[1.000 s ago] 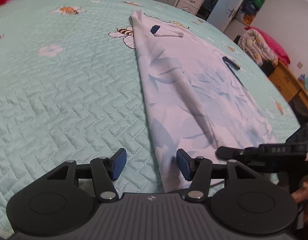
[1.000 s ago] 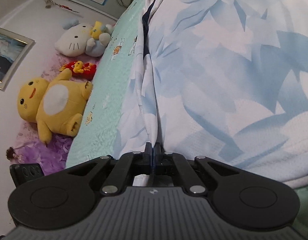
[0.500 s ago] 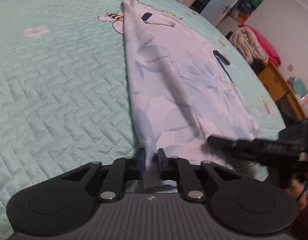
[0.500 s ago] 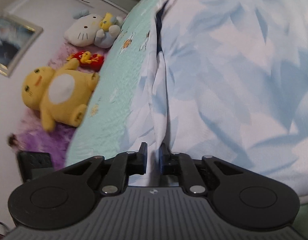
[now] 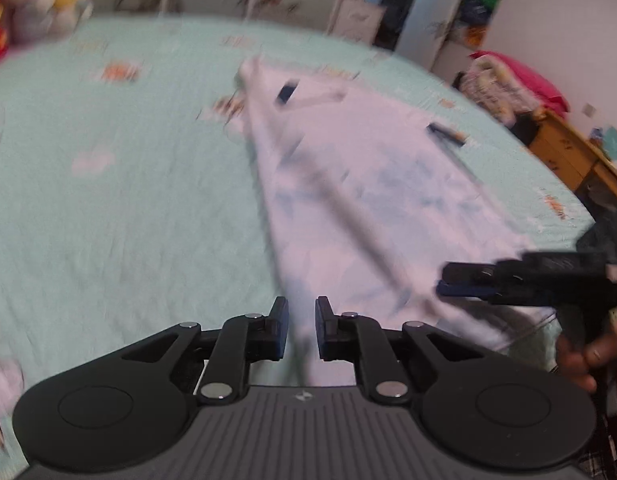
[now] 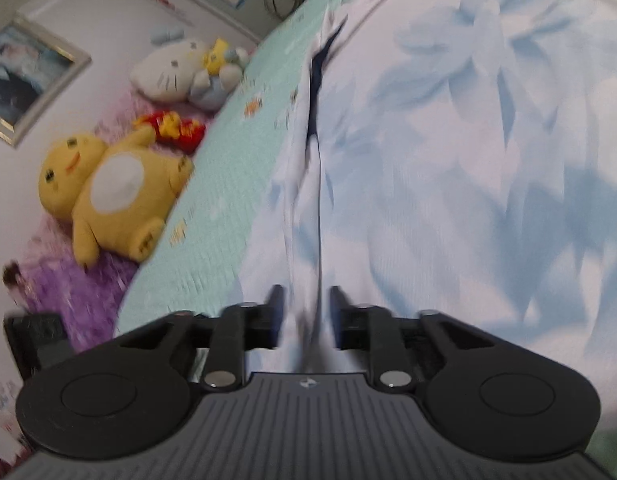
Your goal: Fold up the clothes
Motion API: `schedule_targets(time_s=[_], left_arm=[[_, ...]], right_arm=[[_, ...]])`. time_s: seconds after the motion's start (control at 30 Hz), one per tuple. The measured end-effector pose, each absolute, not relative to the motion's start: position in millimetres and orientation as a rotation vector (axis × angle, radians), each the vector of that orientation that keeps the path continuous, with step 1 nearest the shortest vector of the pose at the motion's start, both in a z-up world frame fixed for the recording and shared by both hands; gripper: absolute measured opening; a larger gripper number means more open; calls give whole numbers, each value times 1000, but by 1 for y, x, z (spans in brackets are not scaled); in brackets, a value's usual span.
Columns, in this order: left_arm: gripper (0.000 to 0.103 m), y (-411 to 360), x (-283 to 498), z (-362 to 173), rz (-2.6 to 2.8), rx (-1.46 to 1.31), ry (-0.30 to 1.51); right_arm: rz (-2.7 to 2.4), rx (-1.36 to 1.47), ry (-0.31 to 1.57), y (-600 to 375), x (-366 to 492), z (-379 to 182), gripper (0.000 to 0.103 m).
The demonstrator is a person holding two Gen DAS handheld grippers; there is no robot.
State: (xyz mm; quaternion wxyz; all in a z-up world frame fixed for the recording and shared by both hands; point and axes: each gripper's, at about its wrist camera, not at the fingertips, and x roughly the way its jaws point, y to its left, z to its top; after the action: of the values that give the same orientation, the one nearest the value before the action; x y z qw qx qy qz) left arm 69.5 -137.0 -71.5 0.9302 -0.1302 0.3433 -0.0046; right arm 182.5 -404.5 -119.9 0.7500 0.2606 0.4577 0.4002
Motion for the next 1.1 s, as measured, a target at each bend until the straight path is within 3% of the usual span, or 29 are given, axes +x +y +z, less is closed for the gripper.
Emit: schedule_targets(time_s=[0.13,0.4,0.5,0.83,0.9,0.93,0.97,1.1], left_arm=[[13,-143,102,-68,-121,-292,660],[15,-130,146,-113,-202,-427,654],[22,-115,151,-129,-209,-526,663],[26,-95,156,-146,-236,-647,670],[29,-98,154,-143,-234,-627,655],[29,-98,150,-144,-235,-628,656],[29,-96,146,-146,-235,-634,658],[24,-93,142,-150,-230,-662,663]], right_arm=[[833,554,953,-394,229,-106,31],[773,608,916,-319,357,-106,36],[746,567,918,-277,396,-112,36],[721,450,904,-205,431,-126,35],[736,429,904,-199,432,-127,28],[744,407,905,-196,432,-126,10],[748,400,907,-195,432,-127,5],[755,428,918,-201,434,-128,1]])
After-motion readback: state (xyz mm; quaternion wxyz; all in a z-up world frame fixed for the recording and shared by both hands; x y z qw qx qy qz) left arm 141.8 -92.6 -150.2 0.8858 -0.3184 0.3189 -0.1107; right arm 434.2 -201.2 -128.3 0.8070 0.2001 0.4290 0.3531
